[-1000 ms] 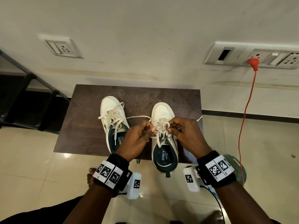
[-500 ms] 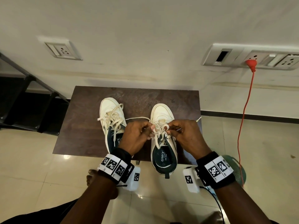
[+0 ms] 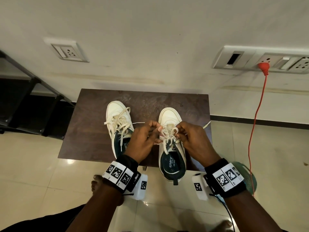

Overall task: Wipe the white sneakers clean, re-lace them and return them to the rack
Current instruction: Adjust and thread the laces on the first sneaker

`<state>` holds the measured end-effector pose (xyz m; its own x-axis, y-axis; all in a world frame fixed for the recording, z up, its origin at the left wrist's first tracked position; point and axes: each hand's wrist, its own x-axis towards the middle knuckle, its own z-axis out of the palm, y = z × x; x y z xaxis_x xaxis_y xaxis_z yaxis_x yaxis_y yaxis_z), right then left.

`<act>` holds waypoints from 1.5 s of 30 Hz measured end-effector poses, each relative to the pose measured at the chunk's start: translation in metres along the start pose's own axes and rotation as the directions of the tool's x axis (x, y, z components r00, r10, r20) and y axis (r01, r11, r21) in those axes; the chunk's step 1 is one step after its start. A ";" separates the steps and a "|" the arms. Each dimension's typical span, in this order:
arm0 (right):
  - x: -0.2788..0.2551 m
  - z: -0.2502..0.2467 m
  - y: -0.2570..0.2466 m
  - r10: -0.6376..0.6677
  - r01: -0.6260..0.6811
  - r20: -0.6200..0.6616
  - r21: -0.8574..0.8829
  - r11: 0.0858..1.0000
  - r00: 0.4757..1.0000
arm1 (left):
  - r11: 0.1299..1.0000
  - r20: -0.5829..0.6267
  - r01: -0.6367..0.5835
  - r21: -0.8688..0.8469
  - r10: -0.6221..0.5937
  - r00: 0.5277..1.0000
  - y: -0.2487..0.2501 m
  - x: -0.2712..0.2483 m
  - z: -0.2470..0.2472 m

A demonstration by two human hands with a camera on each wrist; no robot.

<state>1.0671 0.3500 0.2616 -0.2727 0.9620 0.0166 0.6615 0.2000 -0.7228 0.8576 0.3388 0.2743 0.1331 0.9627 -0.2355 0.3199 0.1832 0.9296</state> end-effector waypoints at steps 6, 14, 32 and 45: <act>-0.004 -0.017 0.000 0.161 -0.156 -0.164 0.040 0.987 0.973 | 0.918 -0.319 -0.100 0.383 0.234 0.918 0.009 -0.016 -0.006; -0.015 -0.005 -0.006 0.088 -0.087 0.018 -0.039 0.995 0.996 | 0.873 -0.293 0.115 0.473 0.032 0.956 0.001 -0.039 0.029; -0.015 -0.011 -0.006 0.112 -0.112 0.055 0.009 0.994 0.992 | 0.899 -0.336 0.342 -0.272 -0.422 0.842 -0.001 -0.017 0.042; -0.014 0.000 -0.006 0.065 -0.068 0.074 0.044 0.997 0.995 | 0.905 -0.427 0.178 -0.387 -0.347 0.835 -0.005 -0.030 0.030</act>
<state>1.0667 0.3353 0.2653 -0.2804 0.9564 -0.0817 0.6475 0.1256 -0.7517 0.8805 0.3034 0.2686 -0.4000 0.8255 -0.3983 -0.0503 0.4141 0.9088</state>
